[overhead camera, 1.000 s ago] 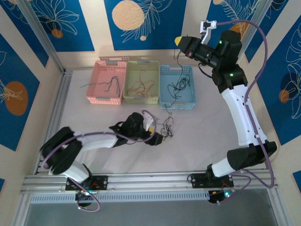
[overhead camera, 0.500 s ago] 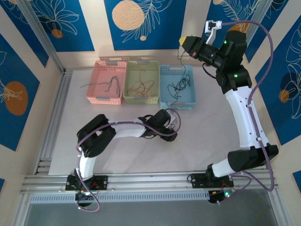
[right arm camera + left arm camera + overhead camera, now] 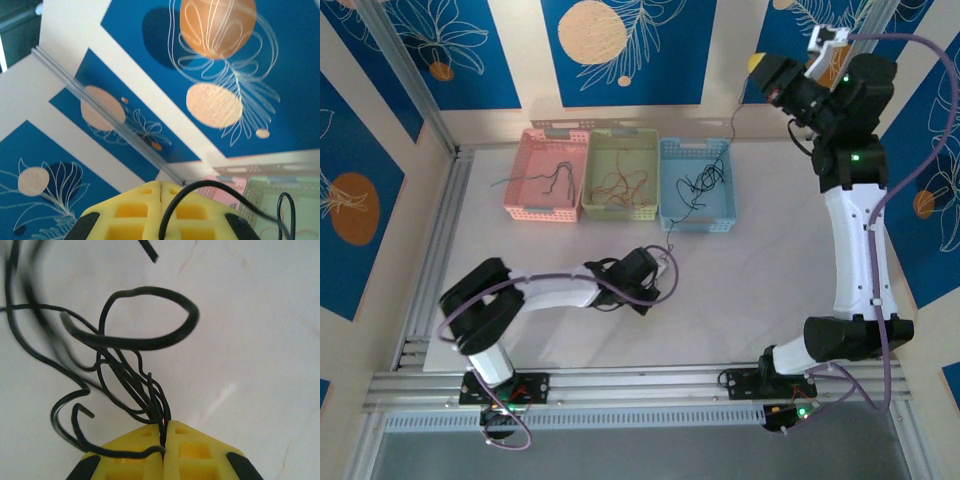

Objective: Untangle the cables

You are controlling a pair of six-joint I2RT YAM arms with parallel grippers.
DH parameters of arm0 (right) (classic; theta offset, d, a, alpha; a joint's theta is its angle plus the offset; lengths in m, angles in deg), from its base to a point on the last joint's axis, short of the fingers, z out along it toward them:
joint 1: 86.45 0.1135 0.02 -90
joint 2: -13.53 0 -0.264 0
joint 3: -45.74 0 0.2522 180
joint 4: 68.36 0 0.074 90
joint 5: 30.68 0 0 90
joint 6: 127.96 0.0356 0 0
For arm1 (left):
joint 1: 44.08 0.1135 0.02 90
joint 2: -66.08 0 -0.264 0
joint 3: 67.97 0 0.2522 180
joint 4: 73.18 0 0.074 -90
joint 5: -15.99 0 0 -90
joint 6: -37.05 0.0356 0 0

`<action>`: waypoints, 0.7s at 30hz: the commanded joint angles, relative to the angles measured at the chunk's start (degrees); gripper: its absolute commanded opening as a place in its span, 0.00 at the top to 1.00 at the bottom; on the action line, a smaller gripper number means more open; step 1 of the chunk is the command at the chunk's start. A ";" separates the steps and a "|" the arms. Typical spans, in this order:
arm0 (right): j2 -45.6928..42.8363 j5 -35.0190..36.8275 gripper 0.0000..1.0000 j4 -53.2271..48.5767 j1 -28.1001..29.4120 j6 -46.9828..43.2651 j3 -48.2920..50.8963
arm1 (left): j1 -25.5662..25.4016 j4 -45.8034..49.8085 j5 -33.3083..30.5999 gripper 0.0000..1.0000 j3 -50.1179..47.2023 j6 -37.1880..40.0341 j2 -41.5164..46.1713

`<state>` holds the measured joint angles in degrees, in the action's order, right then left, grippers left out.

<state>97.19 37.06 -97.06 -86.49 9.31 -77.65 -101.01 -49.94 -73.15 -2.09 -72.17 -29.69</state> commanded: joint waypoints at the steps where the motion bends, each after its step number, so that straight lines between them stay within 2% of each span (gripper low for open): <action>1: 2.30 2.07 1.00 0.91 -0.76 0.97 -3.61 | 0.39 0.94 -1.39 1.00 -5.99 -2.69 6.80; 8: 9.51 3.92 1.00 -1.36 -0.51 0.52 -11.31 | 0.41 5.21 -3.25 1.00 -18.41 -7.62 22.60; 14: 15.61 1.56 1.00 -2.02 2.08 1.24 -12.85 | 0.50 8.01 -3.52 1.00 -21.74 -10.28 35.38; 21: 21.12 1.68 1.00 -3.68 4.11 -1.12 -14.54 | 1.55 10.17 -3.85 1.00 -19.53 -8.11 37.58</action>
<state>117.67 39.53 -99.59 -82.68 9.49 -89.23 -100.20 -42.31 -76.03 -23.38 -80.93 7.84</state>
